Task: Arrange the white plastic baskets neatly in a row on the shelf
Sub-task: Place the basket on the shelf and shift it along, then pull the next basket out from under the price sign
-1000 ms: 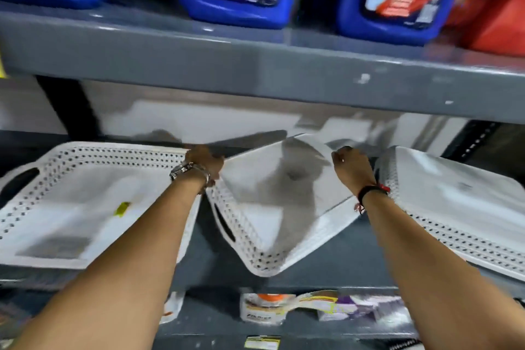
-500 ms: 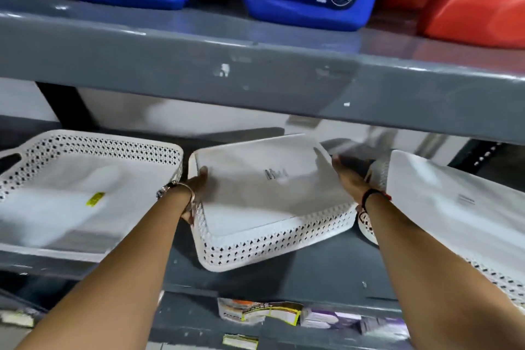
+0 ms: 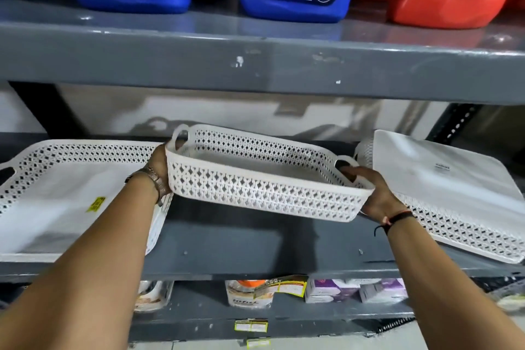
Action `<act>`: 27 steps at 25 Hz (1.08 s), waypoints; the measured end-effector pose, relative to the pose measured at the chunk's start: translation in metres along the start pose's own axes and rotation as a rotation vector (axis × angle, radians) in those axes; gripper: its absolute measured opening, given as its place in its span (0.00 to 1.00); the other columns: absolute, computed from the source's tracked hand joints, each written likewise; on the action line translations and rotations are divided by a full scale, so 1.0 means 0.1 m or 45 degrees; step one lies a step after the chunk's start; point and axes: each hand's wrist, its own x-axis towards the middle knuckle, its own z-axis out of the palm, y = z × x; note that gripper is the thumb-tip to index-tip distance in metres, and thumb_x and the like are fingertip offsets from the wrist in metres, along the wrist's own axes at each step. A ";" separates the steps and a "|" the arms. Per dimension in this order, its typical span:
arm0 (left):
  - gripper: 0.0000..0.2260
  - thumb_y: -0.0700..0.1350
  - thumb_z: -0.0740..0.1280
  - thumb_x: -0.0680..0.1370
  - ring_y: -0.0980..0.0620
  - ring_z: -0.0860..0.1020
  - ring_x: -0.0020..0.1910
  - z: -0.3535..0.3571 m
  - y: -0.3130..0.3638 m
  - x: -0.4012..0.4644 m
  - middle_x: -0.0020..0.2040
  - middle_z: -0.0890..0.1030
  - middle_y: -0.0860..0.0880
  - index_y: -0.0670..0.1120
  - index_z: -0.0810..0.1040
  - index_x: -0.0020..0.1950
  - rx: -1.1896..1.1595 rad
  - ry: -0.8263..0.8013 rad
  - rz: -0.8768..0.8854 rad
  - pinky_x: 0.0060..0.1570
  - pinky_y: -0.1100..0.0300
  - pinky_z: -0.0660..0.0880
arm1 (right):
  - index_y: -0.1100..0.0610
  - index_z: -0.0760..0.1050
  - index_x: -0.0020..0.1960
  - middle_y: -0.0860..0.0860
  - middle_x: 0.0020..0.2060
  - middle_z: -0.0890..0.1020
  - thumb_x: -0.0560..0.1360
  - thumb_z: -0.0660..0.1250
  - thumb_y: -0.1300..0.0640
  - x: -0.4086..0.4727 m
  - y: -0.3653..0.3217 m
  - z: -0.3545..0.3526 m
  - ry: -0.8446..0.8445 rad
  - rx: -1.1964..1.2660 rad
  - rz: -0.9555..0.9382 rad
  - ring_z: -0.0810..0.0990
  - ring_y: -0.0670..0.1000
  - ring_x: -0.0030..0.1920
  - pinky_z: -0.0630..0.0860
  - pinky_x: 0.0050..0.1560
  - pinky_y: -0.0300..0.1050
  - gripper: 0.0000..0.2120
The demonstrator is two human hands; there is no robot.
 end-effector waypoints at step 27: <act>0.20 0.41 0.57 0.80 0.40 0.69 0.69 2.41 -0.67 0.30 0.70 0.70 0.36 0.37 0.65 0.71 1.100 0.137 0.342 0.68 0.53 0.67 | 0.66 0.65 0.68 0.65 0.67 0.71 0.79 0.56 0.56 -0.41 -0.99 -1.57 1.056 -1.321 -0.471 0.69 0.61 0.67 0.65 0.67 0.50 0.20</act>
